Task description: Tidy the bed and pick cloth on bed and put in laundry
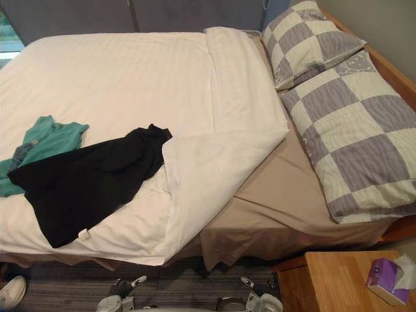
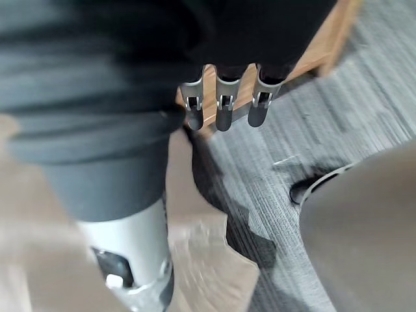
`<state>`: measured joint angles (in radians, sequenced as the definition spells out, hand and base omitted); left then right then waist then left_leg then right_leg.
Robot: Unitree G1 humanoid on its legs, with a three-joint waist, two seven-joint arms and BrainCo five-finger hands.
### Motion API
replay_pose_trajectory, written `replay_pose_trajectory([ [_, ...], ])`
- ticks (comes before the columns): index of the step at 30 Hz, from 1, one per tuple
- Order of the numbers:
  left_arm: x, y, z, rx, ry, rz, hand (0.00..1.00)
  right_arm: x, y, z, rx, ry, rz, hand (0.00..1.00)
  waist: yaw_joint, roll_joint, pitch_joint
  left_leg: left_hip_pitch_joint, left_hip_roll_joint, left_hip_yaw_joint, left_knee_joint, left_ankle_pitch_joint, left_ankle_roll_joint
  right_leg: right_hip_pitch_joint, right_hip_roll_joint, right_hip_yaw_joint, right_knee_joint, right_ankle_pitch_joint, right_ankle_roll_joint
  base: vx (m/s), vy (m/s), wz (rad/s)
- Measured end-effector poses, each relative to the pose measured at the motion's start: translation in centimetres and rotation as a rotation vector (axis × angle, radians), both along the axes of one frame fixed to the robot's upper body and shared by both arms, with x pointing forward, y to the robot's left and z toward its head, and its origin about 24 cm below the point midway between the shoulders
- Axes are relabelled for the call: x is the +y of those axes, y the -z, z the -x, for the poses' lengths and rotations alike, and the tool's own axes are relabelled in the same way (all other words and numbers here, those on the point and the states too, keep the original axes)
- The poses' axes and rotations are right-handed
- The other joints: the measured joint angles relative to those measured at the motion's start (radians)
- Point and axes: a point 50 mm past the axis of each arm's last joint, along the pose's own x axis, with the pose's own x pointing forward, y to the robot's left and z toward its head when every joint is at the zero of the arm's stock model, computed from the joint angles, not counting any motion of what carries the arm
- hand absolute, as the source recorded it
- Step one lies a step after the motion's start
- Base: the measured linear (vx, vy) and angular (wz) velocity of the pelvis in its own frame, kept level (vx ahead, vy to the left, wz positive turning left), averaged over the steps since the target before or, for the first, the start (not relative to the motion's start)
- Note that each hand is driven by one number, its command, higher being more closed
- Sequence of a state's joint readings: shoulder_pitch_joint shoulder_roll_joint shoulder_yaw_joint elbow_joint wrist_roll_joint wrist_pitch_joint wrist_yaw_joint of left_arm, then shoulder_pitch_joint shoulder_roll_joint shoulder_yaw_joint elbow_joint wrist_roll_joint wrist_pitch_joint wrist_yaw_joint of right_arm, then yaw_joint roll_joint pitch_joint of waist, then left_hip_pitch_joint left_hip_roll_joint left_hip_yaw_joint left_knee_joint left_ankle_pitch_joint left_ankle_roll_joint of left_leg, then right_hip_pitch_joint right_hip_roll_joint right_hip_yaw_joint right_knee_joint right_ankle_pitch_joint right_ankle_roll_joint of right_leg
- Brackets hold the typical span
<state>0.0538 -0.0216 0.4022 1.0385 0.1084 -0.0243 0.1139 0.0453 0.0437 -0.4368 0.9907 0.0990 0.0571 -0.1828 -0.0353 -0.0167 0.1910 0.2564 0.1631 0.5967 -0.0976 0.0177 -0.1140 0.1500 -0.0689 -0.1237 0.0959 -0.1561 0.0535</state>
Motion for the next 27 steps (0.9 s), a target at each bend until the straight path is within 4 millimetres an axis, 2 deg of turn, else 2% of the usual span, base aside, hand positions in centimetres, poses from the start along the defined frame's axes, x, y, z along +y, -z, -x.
replay_pose_trajectory([
  [2,0.3,0.0,0.2,0.007,-0.024,-0.005,0.00,-0.4,0.0,0.7,-0.001,0.069,-0.005,0.00,0.000,0.000,-0.002,0.008,-0.003,0.017,0.000,0.000,0.000,0.008,-0.003,0.003,-0.017,0.015,0.005,0.01,0.036,-0.20],
  [5,0.9,-0.1,0.4,0.001,-0.065,-0.023,0.00,-2.0,-0.3,2.3,0.000,0.171,0.036,0.00,0.001,-0.003,-0.004,0.011,-0.005,0.028,0.000,0.000,0.000,0.014,-0.005,0.001,-0.023,0.020,0.007,0.00,0.012,-0.03],
  [7,1.5,-0.2,1.1,0.000,-0.095,-0.038,0.00,-4.9,-1.5,2.3,-0.046,0.212,0.130,0.00,-0.001,-0.005,-0.006,0.008,-0.005,0.029,0.000,-0.001,-0.001,0.011,-0.006,0.001,-0.022,0.020,0.007,-0.03,0.001,-0.01],
  [9,2.0,-0.4,1.8,-0.011,-0.102,-0.066,0.00,-10.3,-5.1,0.8,-0.171,0.230,0.332,0.00,-0.004,0.000,-0.008,0.000,-0.005,0.036,-0.003,-0.006,-0.003,-0.004,-0.006,0.003,-0.017,0.020,0.007,-0.07,0.004,-0.07],
  [11,2.4,-0.4,2.7,0.004,-0.089,-0.082,0.00,-13.6,-8.6,-0.9,-0.281,0.213,0.482,0.00,-0.008,0.002,-0.011,-0.008,-0.005,0.041,-0.005,-0.010,-0.001,-0.008,-0.006,0.001,-0.017,0.019,0.006,-0.09,0.002,-0.04],
  [12,2.5,-0.3,3.9,0.031,-0.065,-0.094,0.00,-15.9,-11.8,-2.1,-0.359,0.177,0.617,0.00,-0.009,-0.004,-0.026,-0.024,-0.005,0.044,-0.005,-0.015,0.001,-0.027,-0.006,-0.001,-0.016,0.017,0.005,-0.08,0.001,-0.01],
  [13,2.6,-0.1,5.2,0.065,-0.039,-0.099,0.00,-17.6,-14.9,-3.4,-0.431,0.139,0.739,0.00,-0.009,0.004,-0.043,-0.032,-0.006,0.044,-0.005,-0.015,0.002,-0.041,-0.008,-0.003,-0.013,0.017,0.004,-0.07,0.000,0.02],
  [14,2.4,0.0,6.3,0.097,-0.029,-0.096,0.00,-18.6,-17.0,-4.3,-0.475,0.111,0.823,0.00,-0.011,0.001,-0.043,-0.032,-0.008,0.040,-0.006,-0.013,0.004,-0.042,-0.009,-0.006,-0.011,0.016,0.005,-0.06,-0.002,0.06],
  [15,2.3,0.1,7.0,0.118,-0.015,-0.095,0.00,-19.1,-18.2,-4.7,-0.498,0.098,0.867,0.00,-0.013,-0.005,-0.042,-0.033,-0.010,0.029,-0.006,-0.012,0.005,-0.044,-0.011,-0.012,-0.011,0.016,0.005,-0.07,-0.002,0.26],
  [16,2.3,0.2,8.7,0.163,-0.001,-0.095,0.00,-20.0,-20.2,-5.7,-0.519,0.059,0.961,0.00,-0.023,-0.010,-0.057,-0.044,-0.015,0.004,-0.006,-0.010,0.008,-0.045,-0.017,-0.029,-0.010,0.013,0.004,-0.05,0.002,0.33],
  [17,2.3,0.2,9.1,0.175,0.012,-0.099,0.00,-20.2,-20.8,-6.1,-0.521,0.044,0.992,0.00,-0.025,-0.011,-0.066,-0.054,-0.018,-0.013,-0.006,-0.008,0.011,-0.051,-0.020,-0.032,-0.010,0.011,0.005,-0.05,0.010,0.45],
  [19,2.2,0.3,9.7,0.202,0.073,-0.099,0.00,-19.9,-23.1,-8.7,-0.573,-0.036,1.079,0.00,-0.030,-0.009,-0.073,-0.087,-0.030,-0.041,-0.005,0.001,0.023,-0.072,-0.030,-0.046,-0.007,0.013,0.006,-0.05,0.022,0.32],
  [21,2.1,0.3,9.7,0.205,0.100,-0.097,0.00,-19.1,-24.5,-10.3,-0.612,-0.102,1.133,0.00,-0.031,-0.006,-0.073,-0.103,-0.042,-0.065,-0.002,0.005,0.029,-0.077,-0.038,-0.057,-0.007,0.017,0.009,-0.03,0.034,0.25],
  [23,2.2,0.2,9.7,0.207,0.120,-0.103,0.00,-17.0,-26.7,-13.5,-0.702,-0.229,1.200,0.00,-0.026,-0.005,-0.071,-0.107,-0.053,-0.085,-0.001,0.005,0.031,-0.076,-0.047,-0.065,-0.007,0.020,0.013,-0.01,0.037,0.18],
  [24,2.3,0.2,9.7,0.207,0.131,-0.105,0.00,-16.4,-27.3,-14.2,-0.728,-0.261,1.218,0.00,-0.027,-0.005,-0.071,-0.111,-0.057,-0.093,-0.001,0.006,0.033,-0.076,-0.049,-0.073,-0.008,0.020,0.014,0.00,0.024,0.27],
  [27,2.6,0.1,9.2,0.191,0.174,-0.120,0.00,-13.0,-31.0,-18.2,-0.864,-0.430,1.319,0.00,-0.023,-0.003,-0.052,-0.140,-0.070,-0.130,0.000,0.015,0.047,-0.090,-0.058,-0.099,-0.007,0.030,0.023,-0.02,0.019,0.23],
])
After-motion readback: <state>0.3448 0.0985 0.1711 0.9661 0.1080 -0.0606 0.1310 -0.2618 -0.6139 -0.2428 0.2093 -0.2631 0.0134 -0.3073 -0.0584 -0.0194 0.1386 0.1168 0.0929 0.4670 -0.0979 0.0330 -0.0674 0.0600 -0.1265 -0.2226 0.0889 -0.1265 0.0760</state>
